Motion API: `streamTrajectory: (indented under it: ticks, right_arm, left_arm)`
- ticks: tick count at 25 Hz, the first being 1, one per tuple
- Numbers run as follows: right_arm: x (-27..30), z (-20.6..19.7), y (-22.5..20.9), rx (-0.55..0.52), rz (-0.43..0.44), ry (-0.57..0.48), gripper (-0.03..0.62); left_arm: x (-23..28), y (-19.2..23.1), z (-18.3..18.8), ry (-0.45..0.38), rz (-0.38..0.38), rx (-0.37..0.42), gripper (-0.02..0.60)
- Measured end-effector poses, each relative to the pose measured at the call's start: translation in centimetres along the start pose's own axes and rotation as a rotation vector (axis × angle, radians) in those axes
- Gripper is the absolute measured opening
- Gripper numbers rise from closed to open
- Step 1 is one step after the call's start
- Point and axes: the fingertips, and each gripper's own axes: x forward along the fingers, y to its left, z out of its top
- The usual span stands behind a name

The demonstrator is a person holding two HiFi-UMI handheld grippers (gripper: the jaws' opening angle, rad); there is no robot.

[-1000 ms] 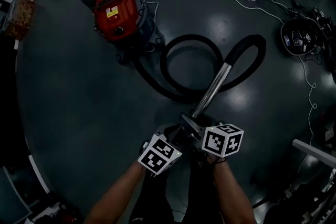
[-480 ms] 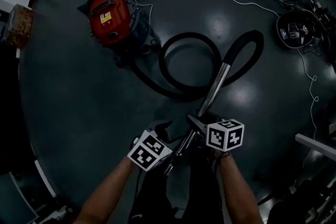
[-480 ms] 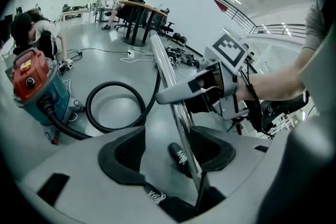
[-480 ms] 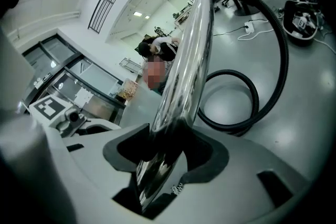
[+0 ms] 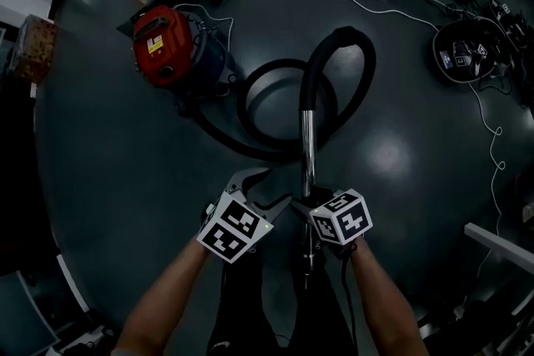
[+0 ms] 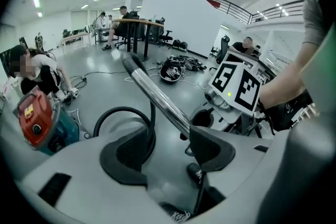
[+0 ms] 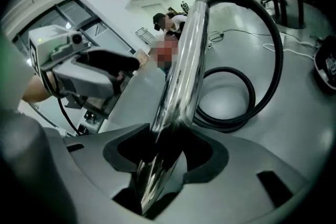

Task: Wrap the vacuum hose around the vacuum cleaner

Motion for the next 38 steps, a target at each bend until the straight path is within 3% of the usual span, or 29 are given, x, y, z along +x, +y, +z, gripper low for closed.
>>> streamTrajectory:
  ticks: [7, 11, 22, 28, 38]
  right_arm:
    - [0.1, 0.1, -3.0, -0.220, 0.000, 0.167, 0.192]
    - [0.7, -0.1, -4.7, -0.328, -0.016, 0.241, 0.187]
    - [2.0, 0.7, -9.2, -0.549, -0.060, 0.413, 0.183]
    - [2.0, 1.5, -11.5, -0.660, -0.103, 0.504, 0.179]
    - [2.5, 5.0, -15.2, -0.823, -0.153, 0.603, 0.169]
  left_arm:
    - [2.2, 2.5, 5.8, -0.042, 0.083, 0.086, 0.258]
    - [3.6, 4.3, 6.9, -0.041, 0.105, 0.113, 0.258]
    - [6.8, 9.9, 6.0, 0.029, 0.101, 0.144, 0.258]
    - [8.1, 13.6, 4.4, 0.122, 0.103, 0.191, 0.258]
    - [10.4, 17.3, -0.1, 0.251, 0.031, 0.126, 0.258]
